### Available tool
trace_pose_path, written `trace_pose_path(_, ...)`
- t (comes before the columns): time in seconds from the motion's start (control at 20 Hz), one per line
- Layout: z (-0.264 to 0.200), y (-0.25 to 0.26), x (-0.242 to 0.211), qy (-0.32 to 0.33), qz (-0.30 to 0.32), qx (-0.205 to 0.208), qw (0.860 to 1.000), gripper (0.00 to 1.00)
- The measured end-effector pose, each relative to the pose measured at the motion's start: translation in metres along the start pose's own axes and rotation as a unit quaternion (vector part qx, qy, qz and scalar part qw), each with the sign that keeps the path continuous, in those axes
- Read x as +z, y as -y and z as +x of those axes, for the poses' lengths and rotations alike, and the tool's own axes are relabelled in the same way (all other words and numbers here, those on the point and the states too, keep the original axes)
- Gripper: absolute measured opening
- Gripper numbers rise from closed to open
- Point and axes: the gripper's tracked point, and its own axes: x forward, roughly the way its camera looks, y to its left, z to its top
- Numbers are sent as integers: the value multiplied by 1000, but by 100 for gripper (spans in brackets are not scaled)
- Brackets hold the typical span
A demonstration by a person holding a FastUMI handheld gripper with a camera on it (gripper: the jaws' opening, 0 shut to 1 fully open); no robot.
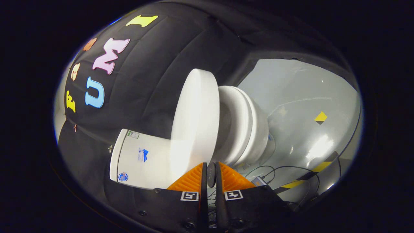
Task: Open the toilet lid.
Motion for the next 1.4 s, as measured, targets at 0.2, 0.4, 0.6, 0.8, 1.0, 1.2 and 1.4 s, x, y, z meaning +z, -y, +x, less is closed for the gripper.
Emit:
trace_pose_path(0.2,-17,-42,6,21,-41,-12,999,15)
trace_pose_path(0.4,-30,-90,5,39,-90,-23,995,15)
trace_pose_path(0.6,-38,-125,-1,61,-133,-58,988,14)
trace_pose_path(0.8,-42,-150,-7,77,-172,-94,977,15)
trace_pose_path(1.0,-43,-183,-18,95,-216,-106,966,14)
trace_pose_path(1.2,-45,-213,-31,115,-255,-118,953,15)
trace_pose_path(1.4,-43,-246,-49,126,-286,-108,944,15)
